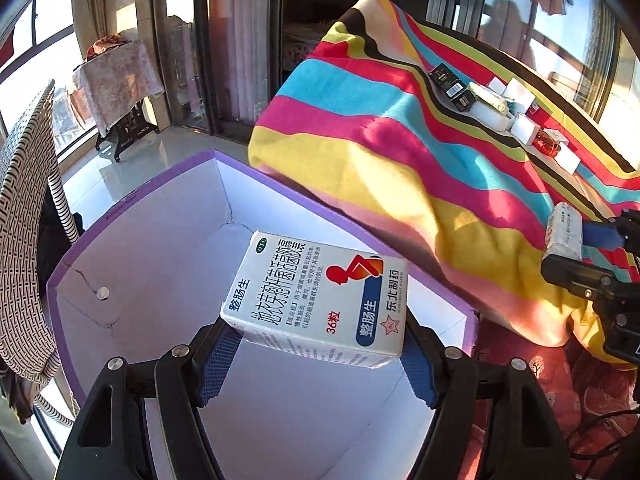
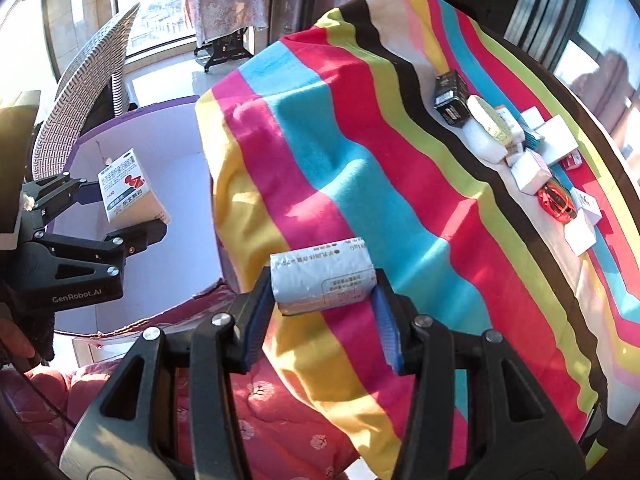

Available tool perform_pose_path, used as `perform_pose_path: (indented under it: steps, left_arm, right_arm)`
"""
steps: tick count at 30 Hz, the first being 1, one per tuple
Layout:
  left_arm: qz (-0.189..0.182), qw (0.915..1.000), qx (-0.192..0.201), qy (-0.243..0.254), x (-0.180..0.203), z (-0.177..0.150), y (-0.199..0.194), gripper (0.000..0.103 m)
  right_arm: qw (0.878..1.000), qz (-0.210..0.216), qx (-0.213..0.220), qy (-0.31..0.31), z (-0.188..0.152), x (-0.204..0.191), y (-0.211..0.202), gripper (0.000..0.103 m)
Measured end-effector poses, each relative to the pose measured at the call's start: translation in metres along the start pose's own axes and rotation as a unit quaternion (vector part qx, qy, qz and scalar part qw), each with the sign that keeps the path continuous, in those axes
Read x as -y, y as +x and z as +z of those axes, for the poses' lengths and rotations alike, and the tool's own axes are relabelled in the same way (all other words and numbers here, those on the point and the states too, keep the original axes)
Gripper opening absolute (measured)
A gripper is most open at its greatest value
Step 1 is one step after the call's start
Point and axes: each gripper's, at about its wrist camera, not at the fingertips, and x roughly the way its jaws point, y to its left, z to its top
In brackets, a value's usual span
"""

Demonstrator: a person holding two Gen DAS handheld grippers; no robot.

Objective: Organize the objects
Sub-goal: 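Open the left tool to drop the medicine box into the bin while the right tool releases its box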

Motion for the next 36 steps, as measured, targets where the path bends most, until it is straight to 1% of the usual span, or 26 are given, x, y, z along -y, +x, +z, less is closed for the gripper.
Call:
perform_pose_path:
  steps: [4,9,12,14,15,16,17,18,19,20,22,24,26,28,30,31,33,36]
  left_arm:
    - [0.021,0.9996,0.001,-0.02,-0.02,0.001,0.0,0.073]
    - [0.045,0.9978,0.004,-0.048,-0.044,0.001,0.002,0.074]
    - [0.059,0.9961,0.006,-0.066,-0.059,0.001,0.002,0.074]
    - [0.072,0.994,0.018,-0.081,-0.07,0.002,-0.001,0.076]
    - [0.076,0.993,0.026,-0.087,-0.074,0.003,-0.003,0.076]
    - [0.077,0.9924,0.032,-0.09,-0.078,0.004,-0.005,0.077]
    - [0.079,0.9919,0.036,-0.093,-0.081,0.005,-0.006,0.079]
    - [0.082,0.9915,0.037,-0.095,-0.084,0.007,-0.006,0.084]
    - [0.085,0.991,0.038,-0.096,-0.085,0.008,-0.006,0.086]
    - [0.084,0.9909,0.04,-0.097,-0.086,0.009,-0.007,0.086]
    - [0.067,0.9921,0.042,-0.098,-0.085,0.011,-0.007,0.086]
    - [0.062,0.9921,0.049,-0.098,-0.08,0.014,-0.009,0.087]
    - [0.06,0.9906,0.064,-0.105,-0.072,0.017,-0.016,0.087]
    - [0.05,0.9891,0.081,-0.112,-0.062,0.023,-0.025,0.087]
    - [0.022,0.9897,0.09,-0.11,-0.048,0.033,-0.028,0.088]
    - [0.004,0.9906,0.088,-0.105,-0.039,0.038,-0.027,0.089]
    - [-0.03,0.9918,0.077,-0.098,-0.02,0.054,-0.019,0.089]
    - [-0.058,0.9925,0.056,-0.092,0.012,0.084,0.004,0.089]
  right_arm:
    - [0.998,0.026,-0.003,-0.053,0.008,-0.032,0.004,0.052]
    - [0.992,0.058,-0.007,-0.112,0.015,-0.07,0.01,0.052]
    - [0.988,0.071,-0.004,-0.134,0.017,-0.089,0.01,0.052]
    - [0.987,0.081,0.001,-0.14,0.02,-0.096,0.012,0.052]
    - [0.986,0.091,0.008,-0.138,0.021,-0.099,0.011,0.054]
    - [0.986,0.1,0.011,-0.134,0.022,-0.1,0.01,0.062]
    - [0.986,0.107,0.014,-0.129,0.024,-0.101,0.01,0.067]
    - [0.986,0.108,0.02,-0.123,0.023,-0.099,0.008,0.074]
    - [0.987,0.106,0.027,-0.118,0.024,-0.097,0.007,0.074]
    - [0.988,0.102,0.032,-0.11,0.024,-0.093,0.005,0.075]
    - [0.991,0.096,0.038,-0.084,0.024,-0.078,0.003,0.076]
    - [0.994,0.095,0.038,-0.045,0.022,-0.058,0.002,0.078]
    - [0.995,0.092,0.034,0.001,0.018,-0.035,0.002,0.079]
    - [0.995,0.086,0.035,0.043,0.012,-0.011,0.001,0.079]
    - [0.994,0.069,0.039,0.079,0.009,0.012,-0.001,0.079]
    - [0.993,0.059,0.041,0.096,0.006,0.025,-0.002,0.079]
    - [0.989,0.038,0.041,0.134,-0.001,0.053,-0.003,0.079]
    - [0.98,0.004,0.036,0.196,-0.017,0.095,-0.005,0.08]
